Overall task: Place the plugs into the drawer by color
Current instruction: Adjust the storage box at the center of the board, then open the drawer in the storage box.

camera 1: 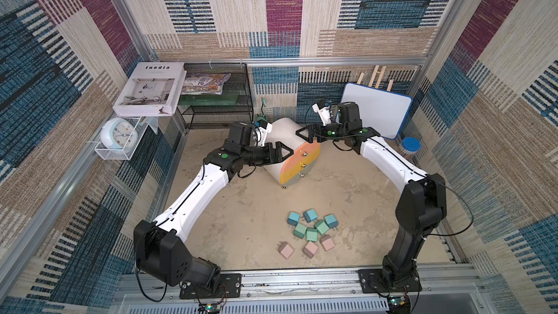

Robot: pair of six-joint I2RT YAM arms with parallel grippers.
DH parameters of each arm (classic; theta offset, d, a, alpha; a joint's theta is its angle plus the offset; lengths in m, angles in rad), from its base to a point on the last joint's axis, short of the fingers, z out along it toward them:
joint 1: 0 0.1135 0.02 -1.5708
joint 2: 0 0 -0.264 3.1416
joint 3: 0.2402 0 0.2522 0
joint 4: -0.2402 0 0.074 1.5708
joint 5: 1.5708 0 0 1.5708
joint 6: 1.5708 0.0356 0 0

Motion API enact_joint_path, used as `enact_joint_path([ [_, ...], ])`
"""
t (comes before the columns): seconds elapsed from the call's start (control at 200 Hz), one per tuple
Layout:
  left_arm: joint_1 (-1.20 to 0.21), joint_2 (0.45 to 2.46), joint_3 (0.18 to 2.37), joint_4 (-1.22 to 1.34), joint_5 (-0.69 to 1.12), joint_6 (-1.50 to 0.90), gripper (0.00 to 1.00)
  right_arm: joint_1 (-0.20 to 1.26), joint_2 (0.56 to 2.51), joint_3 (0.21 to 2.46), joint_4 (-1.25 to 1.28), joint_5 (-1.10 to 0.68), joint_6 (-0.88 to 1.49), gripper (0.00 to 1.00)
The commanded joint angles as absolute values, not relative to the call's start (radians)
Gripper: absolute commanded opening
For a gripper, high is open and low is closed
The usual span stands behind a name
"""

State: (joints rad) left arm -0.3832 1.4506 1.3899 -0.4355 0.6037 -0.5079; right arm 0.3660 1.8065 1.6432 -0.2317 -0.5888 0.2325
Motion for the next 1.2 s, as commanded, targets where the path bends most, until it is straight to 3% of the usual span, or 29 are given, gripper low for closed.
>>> enact_joint_path([
  [0.0,-0.376,1.435,1.461,-0.534,0.515,-0.422,0.92,0.363,1.737,1.651,-0.284,-0.481,0.176,0.99],
  [0.225,-0.322,1.551,1.663,-0.651,0.396,-0.383,0.92,0.367,1.496,1.434,-0.177,-0.336,0.193,0.99],
  [0.531,-0.285,1.818,1.974,-0.747,0.373,-0.394,0.89,0.385,1.316,1.011,0.067,-0.394,0.251,0.95],
  [1.012,-0.285,1.892,2.005,-0.777,0.376,-0.345,0.87,0.39,1.519,1.056,0.128,-0.31,0.102,0.57],
  [1.197,-0.285,1.856,1.948,-0.776,0.376,-0.336,0.83,0.427,1.58,1.105,0.155,-0.319,0.054,0.49],
])
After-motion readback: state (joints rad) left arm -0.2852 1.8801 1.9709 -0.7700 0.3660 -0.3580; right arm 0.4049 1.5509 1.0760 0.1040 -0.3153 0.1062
